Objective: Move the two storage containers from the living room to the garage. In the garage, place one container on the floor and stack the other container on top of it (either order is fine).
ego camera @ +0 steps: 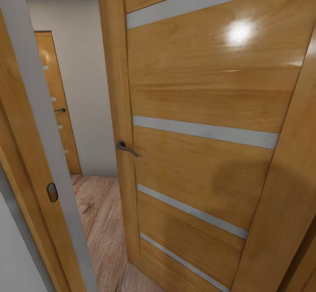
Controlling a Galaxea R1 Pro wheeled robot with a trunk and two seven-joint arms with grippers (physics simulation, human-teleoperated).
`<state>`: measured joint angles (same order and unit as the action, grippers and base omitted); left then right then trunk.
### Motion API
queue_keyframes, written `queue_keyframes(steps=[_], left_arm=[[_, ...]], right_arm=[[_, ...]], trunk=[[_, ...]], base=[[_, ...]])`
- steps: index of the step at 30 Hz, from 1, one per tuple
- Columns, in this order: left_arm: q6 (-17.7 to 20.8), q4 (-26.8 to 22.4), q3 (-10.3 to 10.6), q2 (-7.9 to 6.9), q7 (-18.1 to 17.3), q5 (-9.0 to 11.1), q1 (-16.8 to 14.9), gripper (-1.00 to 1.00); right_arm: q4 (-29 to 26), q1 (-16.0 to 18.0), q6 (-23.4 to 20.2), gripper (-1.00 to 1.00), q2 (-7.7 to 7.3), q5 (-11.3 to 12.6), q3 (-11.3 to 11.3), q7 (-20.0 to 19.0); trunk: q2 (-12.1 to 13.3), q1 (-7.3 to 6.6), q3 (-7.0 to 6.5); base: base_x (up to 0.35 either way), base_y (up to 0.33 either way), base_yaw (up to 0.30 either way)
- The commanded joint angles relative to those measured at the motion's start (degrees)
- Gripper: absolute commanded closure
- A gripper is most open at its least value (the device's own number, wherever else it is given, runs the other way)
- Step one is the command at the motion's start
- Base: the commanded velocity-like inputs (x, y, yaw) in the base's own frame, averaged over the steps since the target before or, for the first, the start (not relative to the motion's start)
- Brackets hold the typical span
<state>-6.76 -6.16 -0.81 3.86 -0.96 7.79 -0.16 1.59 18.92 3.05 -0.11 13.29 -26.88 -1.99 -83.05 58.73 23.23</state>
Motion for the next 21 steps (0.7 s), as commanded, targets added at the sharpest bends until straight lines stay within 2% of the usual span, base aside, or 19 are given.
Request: queue_keyframes(steps=[1, 9, 21], left_arm=[[-0.1, 0.0, 0.0, 0.01, -0.1, 0.5, 0.0, -1.00], [-0.2, 0.0, 0.1, 0.01, -0.1, 0.4, 0.0, -1.00], [-0.2, 0.0, -0.1, 0.01, -0.1, 0.5, 0.0, -1.00]], right_arm=[[0.2, 0.1, 0.3, -1.00, 0.02, 0.6, -0.5, -0.2], [0.2, 0.1, 0.3, -1.00, 0.02, 0.6, -0.5, -0.2], [0.2, 0.1, 0.4, -1.00, 0.10, 0.5, -0.5, -0.2]], trunk=[[0.0, 0.00, 0.06], [0.0, 0.00, 0.06], [0.0, 0.00, 0.06]], base=[[0.009, 0.000, 0.000], [0.107, 0.000, 0.000], [0.010, 0.000, 0.000]])
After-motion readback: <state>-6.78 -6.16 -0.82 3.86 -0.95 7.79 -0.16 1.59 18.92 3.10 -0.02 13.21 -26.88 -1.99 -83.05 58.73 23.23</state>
